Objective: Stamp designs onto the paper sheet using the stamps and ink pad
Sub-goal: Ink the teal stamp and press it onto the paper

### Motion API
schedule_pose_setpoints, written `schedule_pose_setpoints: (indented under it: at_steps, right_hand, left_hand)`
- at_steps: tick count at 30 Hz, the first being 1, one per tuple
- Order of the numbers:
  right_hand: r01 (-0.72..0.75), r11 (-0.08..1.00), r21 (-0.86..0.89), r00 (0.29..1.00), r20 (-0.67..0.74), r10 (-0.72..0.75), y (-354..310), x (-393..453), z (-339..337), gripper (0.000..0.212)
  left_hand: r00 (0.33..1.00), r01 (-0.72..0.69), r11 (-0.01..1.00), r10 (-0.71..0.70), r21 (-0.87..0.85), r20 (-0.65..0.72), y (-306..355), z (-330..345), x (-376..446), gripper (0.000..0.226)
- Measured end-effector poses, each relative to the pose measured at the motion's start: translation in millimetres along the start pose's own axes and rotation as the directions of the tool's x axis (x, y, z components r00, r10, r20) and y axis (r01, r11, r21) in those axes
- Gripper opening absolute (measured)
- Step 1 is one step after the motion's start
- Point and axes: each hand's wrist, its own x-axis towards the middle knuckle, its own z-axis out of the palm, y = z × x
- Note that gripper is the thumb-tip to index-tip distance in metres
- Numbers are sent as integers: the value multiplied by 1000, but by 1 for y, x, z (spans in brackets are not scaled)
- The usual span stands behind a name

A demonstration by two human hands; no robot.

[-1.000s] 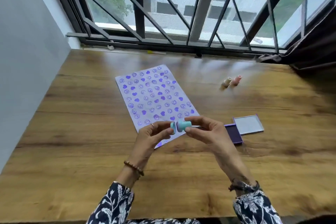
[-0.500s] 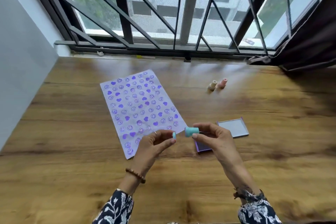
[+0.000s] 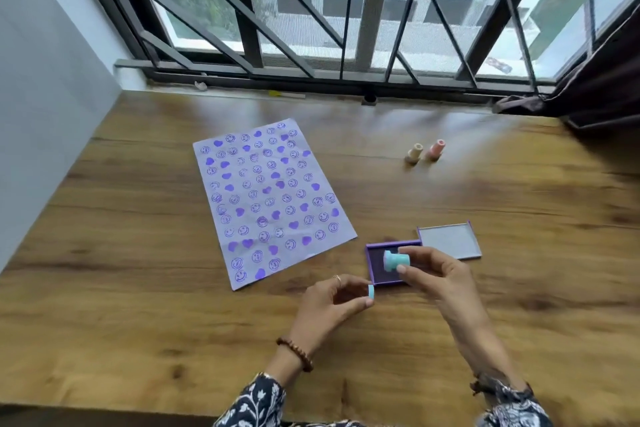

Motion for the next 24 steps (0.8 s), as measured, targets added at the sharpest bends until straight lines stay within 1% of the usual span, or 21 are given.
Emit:
schedule_pose_setpoints:
  at_steps: [3,6,8,10,12,14,16,18,20,22,24]
  right_hand:
    - [-12,1000,-7,1000,-15,12,1,3,-8,22]
    - [-24,998,-60,999,-43,21,4,7,-14,21]
    - [-27,991,-133,997,-77,17,8,10,-17,20]
    - [-14,960,-279,994,-110,-17,11,12,-18,21]
    - [28,869,-494,987,-121,-101,15,12,-16,21]
    - [77,722,-688,974,-103,-202,17,9,-12,22]
    - [122,585,-802,952,-71,-297,18,4,-6,19]
    - [161,487,-858,937,-22,-347,18,0,-1,16]
    - [190,429,-883,933,26,-359,19,-2,2,16]
    - [194,410,-891,939,48,-340,18,2,1,16]
    - [187,415,-890,950,56,-307,16,9,-1,12]
  left_hand:
    - [1000,3,1000,-3,4,-26,0,3,2,21]
    - [998,-14,1000,14,4,-68,2,4,4,20]
    - [995,-23,1000,24,15,-97,4,3,6,20]
    - [993,-44,998,50,52,-107,7,2,9,22]
    - [993,-52,995,61,84,-101,10,1,14,25]
    - [996,-43,995,50,88,-79,12,1,18,32]
    - [999,-20,998,22,62,-37,13,2,23,41]
    - [1000,-2,999,2,50,6,13,5,28,37]
    - [1000,10,999,-10,42,20,13,8,32,29]
    - [1000,20,1000,-21,11,18,12,9,34,34]
    - [999,30,999,-30,-20,16,12,9,36,32]
